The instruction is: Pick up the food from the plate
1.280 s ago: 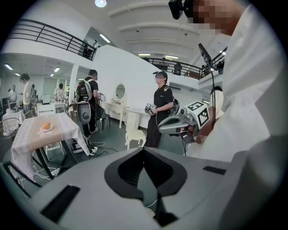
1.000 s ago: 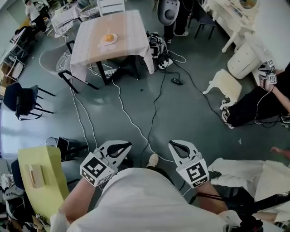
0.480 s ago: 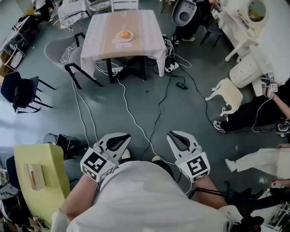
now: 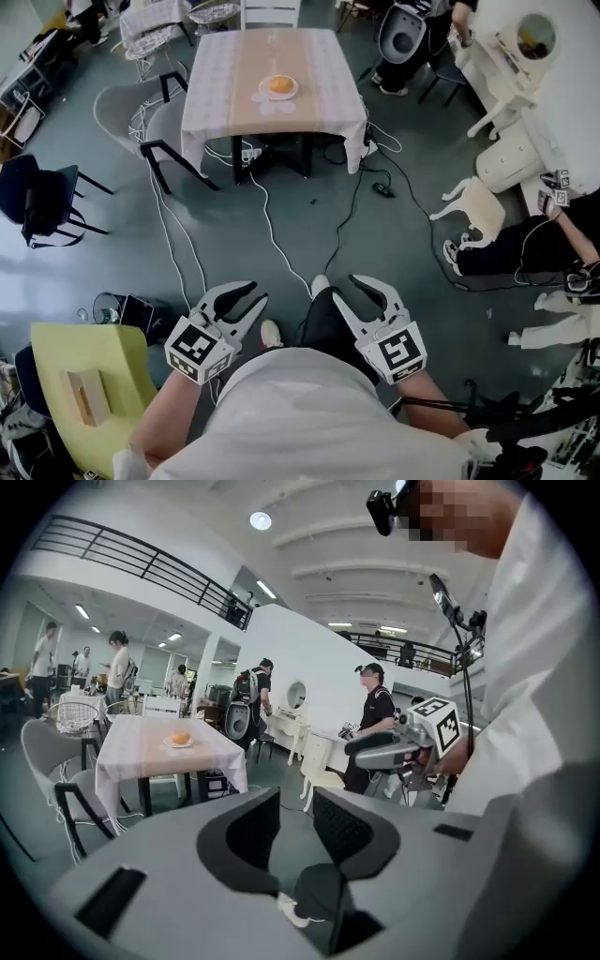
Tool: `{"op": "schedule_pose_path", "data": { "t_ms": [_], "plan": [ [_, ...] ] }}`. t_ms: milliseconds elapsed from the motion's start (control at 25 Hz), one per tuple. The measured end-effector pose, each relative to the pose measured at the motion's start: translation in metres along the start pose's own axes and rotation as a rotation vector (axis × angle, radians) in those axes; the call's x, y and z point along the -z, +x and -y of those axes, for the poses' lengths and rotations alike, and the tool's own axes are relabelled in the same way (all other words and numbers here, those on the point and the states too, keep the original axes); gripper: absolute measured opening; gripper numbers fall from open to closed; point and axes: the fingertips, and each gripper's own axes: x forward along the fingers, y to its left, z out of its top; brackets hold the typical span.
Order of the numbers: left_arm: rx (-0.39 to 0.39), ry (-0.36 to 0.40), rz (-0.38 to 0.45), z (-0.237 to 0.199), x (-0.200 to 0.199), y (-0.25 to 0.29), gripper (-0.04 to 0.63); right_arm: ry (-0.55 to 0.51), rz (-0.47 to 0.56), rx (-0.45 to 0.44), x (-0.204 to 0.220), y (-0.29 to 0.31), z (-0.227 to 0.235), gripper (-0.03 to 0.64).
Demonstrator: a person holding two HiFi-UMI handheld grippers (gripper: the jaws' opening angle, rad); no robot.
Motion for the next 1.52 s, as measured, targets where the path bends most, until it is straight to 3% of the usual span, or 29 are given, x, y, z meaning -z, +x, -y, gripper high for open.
{"op": "schedule_pose_path", "data": {
  "t_ms": [200, 400, 800, 1160, 1360, 1520],
  "plan": [
    [-0.008, 0.012, 0.009, -0.051, -0.027, 0.041, 0.141, 0.029, -0.007, -0.003, -0.009, 0.044, 0.058, 0.147],
    [-0.067, 0.012, -0.027, -0.129, -0.064, 0.103, 0.181, 0.013, 0.042, -0.029, -0.041, 0.11, 0.136, 0.169],
    [-0.109, 0.135, -0.131, -0.264, -0.138, 0.24, 0.225, 0.068, 0.076, 0.009, -0.053, 0.163, 0.282, 0.19],
    [-0.079, 0.25, -0.289, -0.379, -0.144, 0.337, 0.269, 0.147, 0.034, 0.143, -0.039, 0.178, 0.348, 0.192],
    [-0.038, 0.337, -0.367, -0.453, -0.145, 0.388, 0.293, 0.203, 0.007, 0.276, -0.049, 0.196, 0.379, 0.192],
    [-0.013, 0.439, -0.478, -0.519, -0.132, 0.433, 0.335, 0.248, 0.0, 0.38, -0.067, 0.216, 0.4, 0.19]
  ]
}}
